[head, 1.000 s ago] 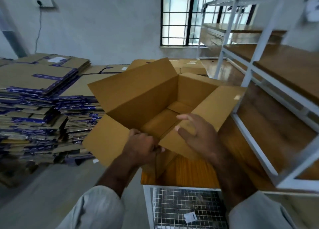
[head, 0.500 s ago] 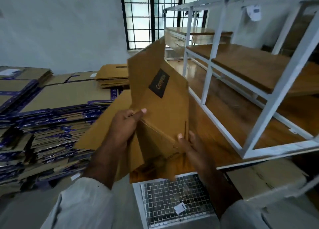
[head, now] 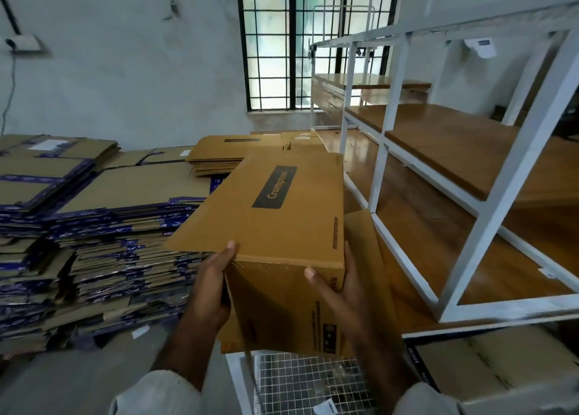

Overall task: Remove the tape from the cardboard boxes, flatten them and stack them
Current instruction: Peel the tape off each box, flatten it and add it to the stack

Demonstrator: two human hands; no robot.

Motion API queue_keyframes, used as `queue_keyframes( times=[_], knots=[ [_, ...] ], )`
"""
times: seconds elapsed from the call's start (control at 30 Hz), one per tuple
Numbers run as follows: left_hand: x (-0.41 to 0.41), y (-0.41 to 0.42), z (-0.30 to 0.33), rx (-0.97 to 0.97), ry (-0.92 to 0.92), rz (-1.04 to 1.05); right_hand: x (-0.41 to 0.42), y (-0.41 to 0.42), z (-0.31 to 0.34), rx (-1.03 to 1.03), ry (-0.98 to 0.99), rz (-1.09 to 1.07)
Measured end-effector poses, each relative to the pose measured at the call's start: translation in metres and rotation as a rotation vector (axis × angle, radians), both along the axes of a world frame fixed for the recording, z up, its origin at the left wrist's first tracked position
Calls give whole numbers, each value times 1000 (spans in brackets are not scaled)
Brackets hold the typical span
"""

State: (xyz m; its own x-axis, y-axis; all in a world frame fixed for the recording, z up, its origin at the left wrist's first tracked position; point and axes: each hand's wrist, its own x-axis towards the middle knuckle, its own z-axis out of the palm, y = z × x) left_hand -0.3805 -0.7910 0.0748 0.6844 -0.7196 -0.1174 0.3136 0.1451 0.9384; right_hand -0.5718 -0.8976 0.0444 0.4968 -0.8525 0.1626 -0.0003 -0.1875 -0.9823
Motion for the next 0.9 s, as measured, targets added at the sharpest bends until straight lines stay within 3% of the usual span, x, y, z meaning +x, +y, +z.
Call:
queue_keyframes(
  times=[0.17, 0.3, 0.37, 0.43, 0.5, 0.53, 0.8, 0.9],
  knots=[
    [-7, 7, -26, -123, 247, 41, 6, -23, 29, -318, 272, 10],
    [-10, 31, -74, -69, 320, 189, 34, -10, 53, -685, 517, 72],
    [-13, 49, -101, 79, 216, 93, 49, -4, 53, -788, 658, 170],
    [-15, 61, -110, 400, 51, -74, 63, 3, 42, -882, 764, 257],
    [-7, 64, -117, 743, -13, -103, 75, 12, 19, -931, 784, 313],
    [-4, 64, -115, 795, -12, -70, 81, 17, 8, -948, 775, 315],
    [17, 32, -60, 529, -536, 415, 113, 38, -7, -994, 828, 290],
    [19, 26, -46, 383, -860, 543, 111, 34, -5, -976, 843, 410]
  ],
)
